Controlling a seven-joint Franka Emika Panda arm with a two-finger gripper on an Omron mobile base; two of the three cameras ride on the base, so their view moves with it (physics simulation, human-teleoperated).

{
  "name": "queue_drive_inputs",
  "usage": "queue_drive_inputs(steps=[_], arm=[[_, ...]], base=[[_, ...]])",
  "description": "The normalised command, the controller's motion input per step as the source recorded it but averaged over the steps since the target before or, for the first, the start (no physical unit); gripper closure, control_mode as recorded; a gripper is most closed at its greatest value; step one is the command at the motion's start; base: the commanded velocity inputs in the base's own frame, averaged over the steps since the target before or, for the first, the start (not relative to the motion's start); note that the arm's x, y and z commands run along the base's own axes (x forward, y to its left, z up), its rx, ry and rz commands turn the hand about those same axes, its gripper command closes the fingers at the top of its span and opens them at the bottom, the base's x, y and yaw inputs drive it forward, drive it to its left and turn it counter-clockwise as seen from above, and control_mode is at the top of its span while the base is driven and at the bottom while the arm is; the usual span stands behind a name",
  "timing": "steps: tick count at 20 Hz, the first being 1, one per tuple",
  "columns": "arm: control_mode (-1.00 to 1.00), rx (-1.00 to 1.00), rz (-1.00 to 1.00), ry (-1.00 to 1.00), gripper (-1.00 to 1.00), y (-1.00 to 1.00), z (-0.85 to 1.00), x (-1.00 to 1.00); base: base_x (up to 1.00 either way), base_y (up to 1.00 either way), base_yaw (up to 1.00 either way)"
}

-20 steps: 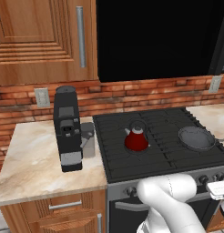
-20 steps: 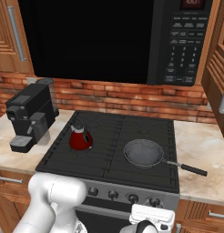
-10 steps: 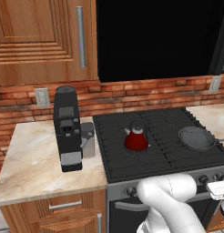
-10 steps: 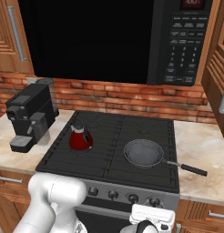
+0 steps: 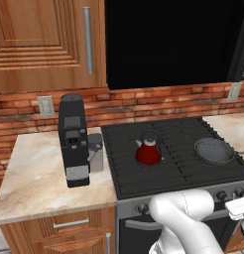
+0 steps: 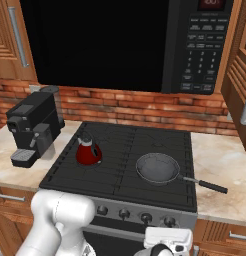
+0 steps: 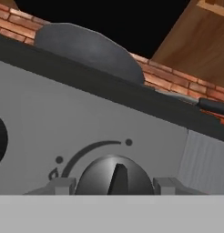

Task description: Pick the pan from the cabinet and place it on the stove. Then turn on the stove burner for the pan.

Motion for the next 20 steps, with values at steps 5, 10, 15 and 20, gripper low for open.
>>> queue_drive_inputs(steps=[5,10,15,20], arm=[[-1.0,-0.38,0.02,0.0,1.0,0.0,0.03,0.0],[-1.0,-0.38,0.02,0.0,1.0,-0.04,0.04,-0.03],[-1.0,-0.38,0.01,0.0,1.0,-0.05,0.08,-0.05],[-1.0,-0.38,0.01,0.0,1.0,-0.04,0.06,-0.06]], base=[[0.0,0.0,0.0],[0.0,0.0,0.0],[0.0,0.0,0.0],[0.0,0.0,0.0]])
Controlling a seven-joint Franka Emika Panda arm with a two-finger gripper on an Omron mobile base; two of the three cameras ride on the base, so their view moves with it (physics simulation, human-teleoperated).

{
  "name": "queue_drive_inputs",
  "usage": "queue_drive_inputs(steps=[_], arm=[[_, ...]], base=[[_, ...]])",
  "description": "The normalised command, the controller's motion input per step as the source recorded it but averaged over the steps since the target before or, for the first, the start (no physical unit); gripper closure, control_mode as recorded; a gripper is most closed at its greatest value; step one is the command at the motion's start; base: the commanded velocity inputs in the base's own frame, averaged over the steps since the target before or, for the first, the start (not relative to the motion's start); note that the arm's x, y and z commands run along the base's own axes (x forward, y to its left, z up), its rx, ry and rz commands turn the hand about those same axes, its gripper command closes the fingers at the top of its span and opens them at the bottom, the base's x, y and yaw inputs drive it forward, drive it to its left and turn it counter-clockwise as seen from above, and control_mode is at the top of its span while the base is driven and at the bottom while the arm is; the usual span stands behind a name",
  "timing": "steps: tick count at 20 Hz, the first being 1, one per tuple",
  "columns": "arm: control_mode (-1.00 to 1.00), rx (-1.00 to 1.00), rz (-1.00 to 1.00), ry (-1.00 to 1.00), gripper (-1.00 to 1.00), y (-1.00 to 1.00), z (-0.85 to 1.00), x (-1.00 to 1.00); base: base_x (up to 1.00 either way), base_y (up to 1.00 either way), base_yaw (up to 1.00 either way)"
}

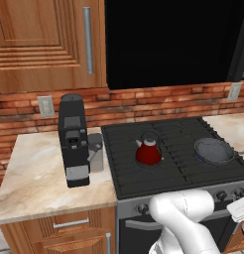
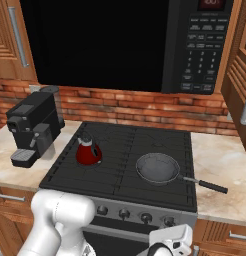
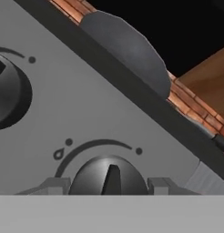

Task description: Pick the pan from the cabinet and place it on the stove. Then turn on the stove burner for the pan.

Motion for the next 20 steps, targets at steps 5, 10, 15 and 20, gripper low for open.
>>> queue_drive_inputs(steps=[5,10,15,20], arm=[[-1.0,-0.38,0.0,0.0,1.0,-0.04,0.06,-0.07],[-1.0,-0.38,0.0,0.0,1.0,-0.04,0.11,-0.08],[-1.0,-0.38,0.0,0.0,1.0,-0.03,0.05,-0.07],[-1.0,-0.34,0.0,0.0,1.0,0.01,0.0,-0.04]], base=[[0.0,0.0,0.0],[0.0,0.0,0.0],[0.0,0.0,0.0],[0.0,0.0,0.0]])
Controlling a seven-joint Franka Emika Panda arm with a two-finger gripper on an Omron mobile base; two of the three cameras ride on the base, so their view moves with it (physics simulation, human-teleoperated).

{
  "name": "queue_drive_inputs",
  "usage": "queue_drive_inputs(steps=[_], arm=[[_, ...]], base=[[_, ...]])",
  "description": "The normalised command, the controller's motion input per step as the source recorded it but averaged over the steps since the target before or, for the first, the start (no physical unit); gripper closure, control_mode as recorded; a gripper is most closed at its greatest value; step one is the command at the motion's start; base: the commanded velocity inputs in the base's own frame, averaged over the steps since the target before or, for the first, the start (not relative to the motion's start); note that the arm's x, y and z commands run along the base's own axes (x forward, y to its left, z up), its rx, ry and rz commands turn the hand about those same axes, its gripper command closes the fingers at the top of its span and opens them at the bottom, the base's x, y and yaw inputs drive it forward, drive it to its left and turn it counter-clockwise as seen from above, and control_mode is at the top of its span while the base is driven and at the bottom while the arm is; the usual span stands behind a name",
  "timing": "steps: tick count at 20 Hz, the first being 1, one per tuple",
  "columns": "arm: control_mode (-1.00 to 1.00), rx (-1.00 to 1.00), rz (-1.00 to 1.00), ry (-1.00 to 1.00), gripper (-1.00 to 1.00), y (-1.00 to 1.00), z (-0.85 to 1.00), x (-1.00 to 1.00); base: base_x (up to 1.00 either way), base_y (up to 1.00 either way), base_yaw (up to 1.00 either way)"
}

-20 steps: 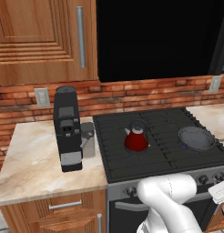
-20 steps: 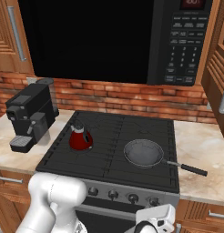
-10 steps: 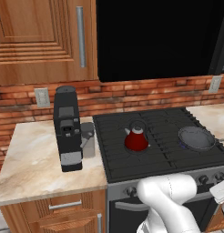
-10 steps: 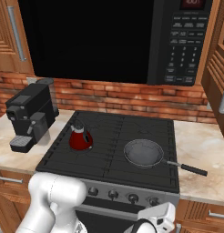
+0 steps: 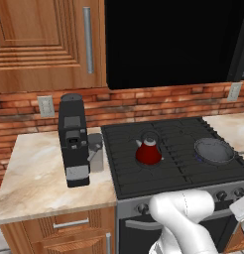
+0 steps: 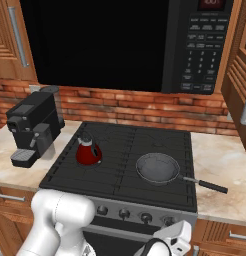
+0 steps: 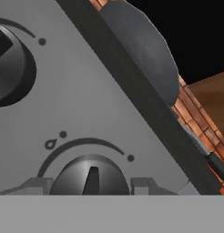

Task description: Pick the pan from the cabinet and place it on the stove. Then turn on the stove burner for the pan.

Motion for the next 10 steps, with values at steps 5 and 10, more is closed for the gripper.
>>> queue_drive_inputs(steps=[5,10], arm=[[-1.0,-0.17,0.0,0.0,1.0,0.09,0.0,-0.01],[-1.0,-0.11,0.0,0.01,-1.0,0.13,0.0,0.0]], base=[[0.0,0.0,0.0],[0.0,0.0,0.0]])
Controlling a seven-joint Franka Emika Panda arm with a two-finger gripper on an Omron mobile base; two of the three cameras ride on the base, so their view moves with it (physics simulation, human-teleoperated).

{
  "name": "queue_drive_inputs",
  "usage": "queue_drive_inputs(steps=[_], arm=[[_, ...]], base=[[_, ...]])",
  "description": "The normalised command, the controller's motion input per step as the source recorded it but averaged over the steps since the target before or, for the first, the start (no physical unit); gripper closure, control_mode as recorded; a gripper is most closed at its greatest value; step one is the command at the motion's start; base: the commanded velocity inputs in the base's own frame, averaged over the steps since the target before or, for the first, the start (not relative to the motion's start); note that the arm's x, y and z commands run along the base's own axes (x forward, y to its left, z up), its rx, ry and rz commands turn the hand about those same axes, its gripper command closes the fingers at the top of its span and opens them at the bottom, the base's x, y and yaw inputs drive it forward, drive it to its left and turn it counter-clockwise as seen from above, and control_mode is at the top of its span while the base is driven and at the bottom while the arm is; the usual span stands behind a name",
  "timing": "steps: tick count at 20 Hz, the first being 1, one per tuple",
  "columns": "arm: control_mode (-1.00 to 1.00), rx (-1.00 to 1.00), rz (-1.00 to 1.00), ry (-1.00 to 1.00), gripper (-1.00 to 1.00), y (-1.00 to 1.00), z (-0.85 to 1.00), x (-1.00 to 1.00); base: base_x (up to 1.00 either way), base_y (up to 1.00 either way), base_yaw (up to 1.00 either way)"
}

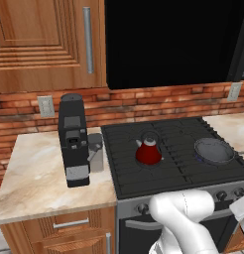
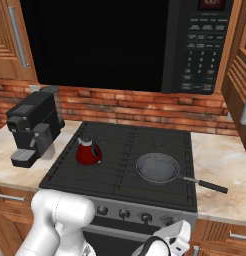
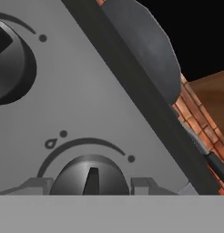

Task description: Pick the pan from the cabinet and place it on the stove. Then turn on the stove burner for the pan.

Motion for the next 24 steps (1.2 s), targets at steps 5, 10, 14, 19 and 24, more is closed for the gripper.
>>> queue_drive_inputs(steps=[5,10,14,19,24], arm=[[-1.0,-0.03,0.0,0.0,-1.0,0.04,0.0,0.0],[-1.0,0.0,0.0,0.0,-1.0,0.0,0.0,-0.05],[-1.0,0.0,0.0,0.01,-1.0,0.0,0.03,-0.19],[-1.0,0.0,0.0,0.02,-1.0,0.0,0.05,-0.37],[-1.0,0.0,0.0,0.04,-1.0,0.0,0.03,-0.45]], base=[[0.0,0.0,0.0],[0.0,0.0,0.0],[0.0,0.0,0.0],[0.0,0.0,0.0],[0.0,0.0,0.0]])
